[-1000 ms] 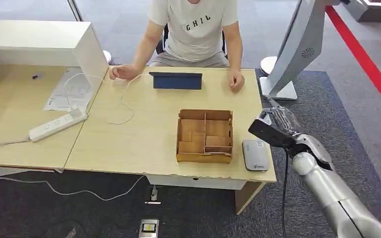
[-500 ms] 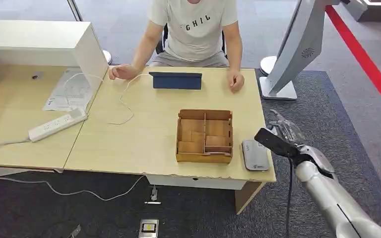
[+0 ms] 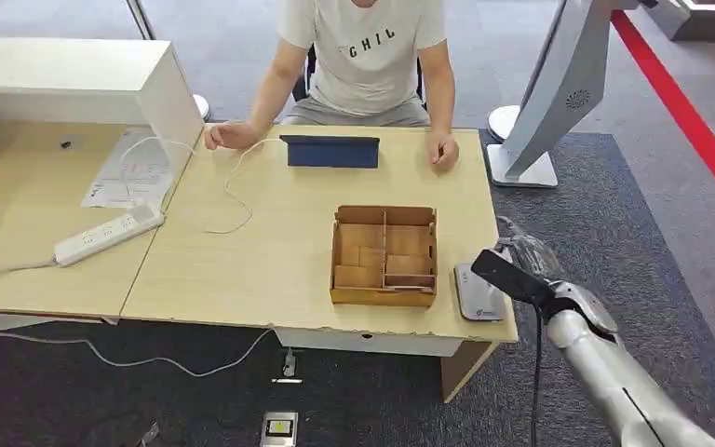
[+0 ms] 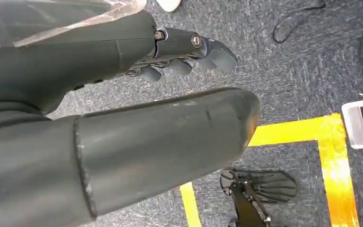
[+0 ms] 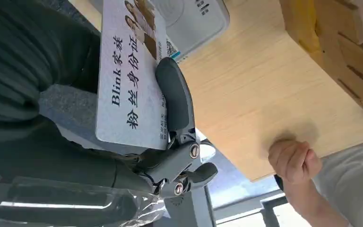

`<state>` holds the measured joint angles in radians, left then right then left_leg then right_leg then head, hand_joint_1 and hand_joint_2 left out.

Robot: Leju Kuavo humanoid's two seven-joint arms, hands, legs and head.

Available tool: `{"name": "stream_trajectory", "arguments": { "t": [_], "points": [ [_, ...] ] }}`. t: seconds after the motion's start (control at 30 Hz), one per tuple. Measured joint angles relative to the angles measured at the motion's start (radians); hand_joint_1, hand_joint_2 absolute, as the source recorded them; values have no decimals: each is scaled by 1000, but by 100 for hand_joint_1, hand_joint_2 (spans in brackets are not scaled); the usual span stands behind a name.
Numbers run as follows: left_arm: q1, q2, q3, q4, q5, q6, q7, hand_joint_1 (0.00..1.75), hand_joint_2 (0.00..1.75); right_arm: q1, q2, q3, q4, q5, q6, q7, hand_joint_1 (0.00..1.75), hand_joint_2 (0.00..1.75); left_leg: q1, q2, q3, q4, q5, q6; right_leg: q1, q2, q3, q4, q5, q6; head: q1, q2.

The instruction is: Pass the card to the sensor for recognition and then transmit it.

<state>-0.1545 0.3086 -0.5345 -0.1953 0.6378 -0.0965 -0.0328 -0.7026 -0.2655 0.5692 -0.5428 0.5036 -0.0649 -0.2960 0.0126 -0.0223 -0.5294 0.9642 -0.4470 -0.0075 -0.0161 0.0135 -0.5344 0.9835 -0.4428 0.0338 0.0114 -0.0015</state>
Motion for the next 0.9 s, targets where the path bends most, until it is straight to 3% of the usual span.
{"name": "stream_trajectory", "arguments": {
  "t": [0.47, 0.9],
  "points": [
    [2, -1, -17, 0, 18, 8, -8, 0, 0, 48, -10, -5, -15, -11, -9, 39, 175, 175, 0, 0, 0, 0, 0, 0, 0, 0, 0, 0, 0, 0, 0, 0],
    [7, 3, -21, 0, 15, 7, -12, 0, 0, 45, -34, -27, 10, -16, -10, 20, 175, 175, 0, 0, 0, 0, 0, 0, 0, 0, 0, 0, 0, 0, 0, 0]
  ]
}}
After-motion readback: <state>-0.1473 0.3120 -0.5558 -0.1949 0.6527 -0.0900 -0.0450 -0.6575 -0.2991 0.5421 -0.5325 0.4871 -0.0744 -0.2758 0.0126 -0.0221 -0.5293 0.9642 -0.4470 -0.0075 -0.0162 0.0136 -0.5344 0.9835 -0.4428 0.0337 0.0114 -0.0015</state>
